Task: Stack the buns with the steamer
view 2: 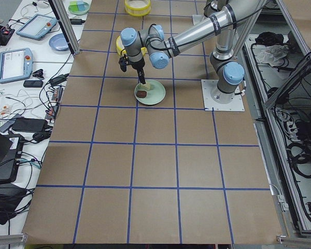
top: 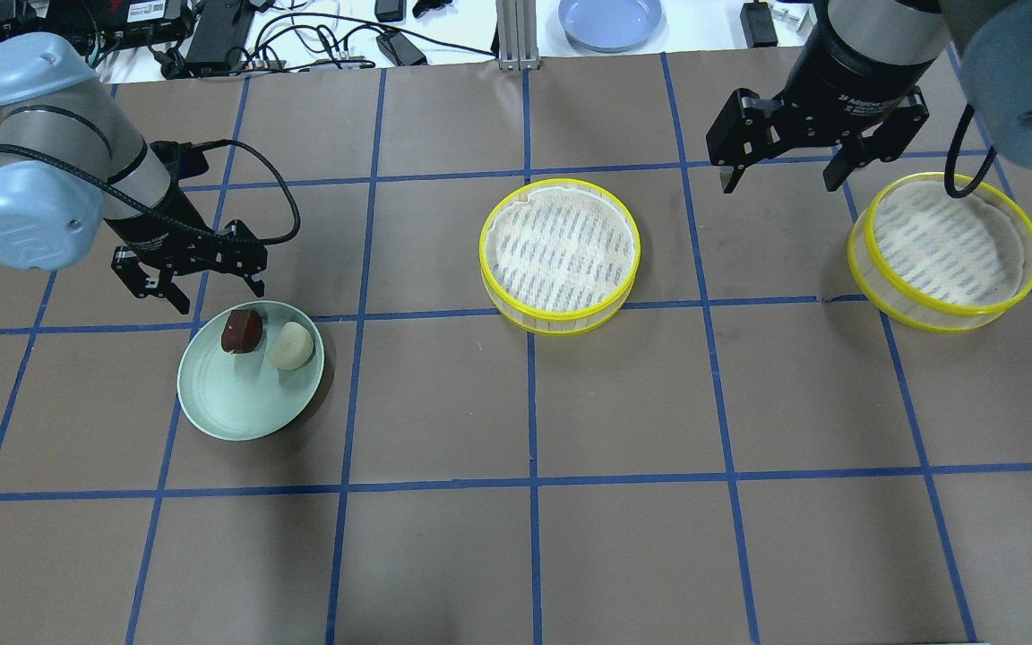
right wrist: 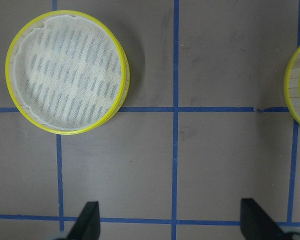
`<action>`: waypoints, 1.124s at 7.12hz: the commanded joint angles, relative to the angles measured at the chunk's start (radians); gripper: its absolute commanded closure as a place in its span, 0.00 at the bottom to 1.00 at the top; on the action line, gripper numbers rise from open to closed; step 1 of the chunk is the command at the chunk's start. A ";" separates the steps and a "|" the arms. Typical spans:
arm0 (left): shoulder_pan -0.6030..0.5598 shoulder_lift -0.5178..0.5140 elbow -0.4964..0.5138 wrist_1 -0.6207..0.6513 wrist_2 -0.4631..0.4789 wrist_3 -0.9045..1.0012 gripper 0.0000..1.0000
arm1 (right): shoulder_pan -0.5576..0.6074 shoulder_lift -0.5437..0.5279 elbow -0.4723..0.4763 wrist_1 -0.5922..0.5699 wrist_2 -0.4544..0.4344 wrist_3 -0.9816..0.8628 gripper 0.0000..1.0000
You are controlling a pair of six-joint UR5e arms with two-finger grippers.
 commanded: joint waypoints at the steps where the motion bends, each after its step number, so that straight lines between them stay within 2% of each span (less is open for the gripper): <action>1: -0.003 -0.062 -0.005 0.038 -0.004 0.212 0.03 | -0.001 0.000 0.000 -0.002 -0.008 -0.005 0.00; 5: -0.082 -0.118 -0.010 0.040 0.012 0.304 0.04 | -0.001 0.000 0.000 -0.005 -0.011 -0.005 0.00; 8: -0.080 -0.176 -0.010 0.129 0.013 0.364 0.05 | -0.001 0.000 0.000 -0.005 -0.010 -0.005 0.00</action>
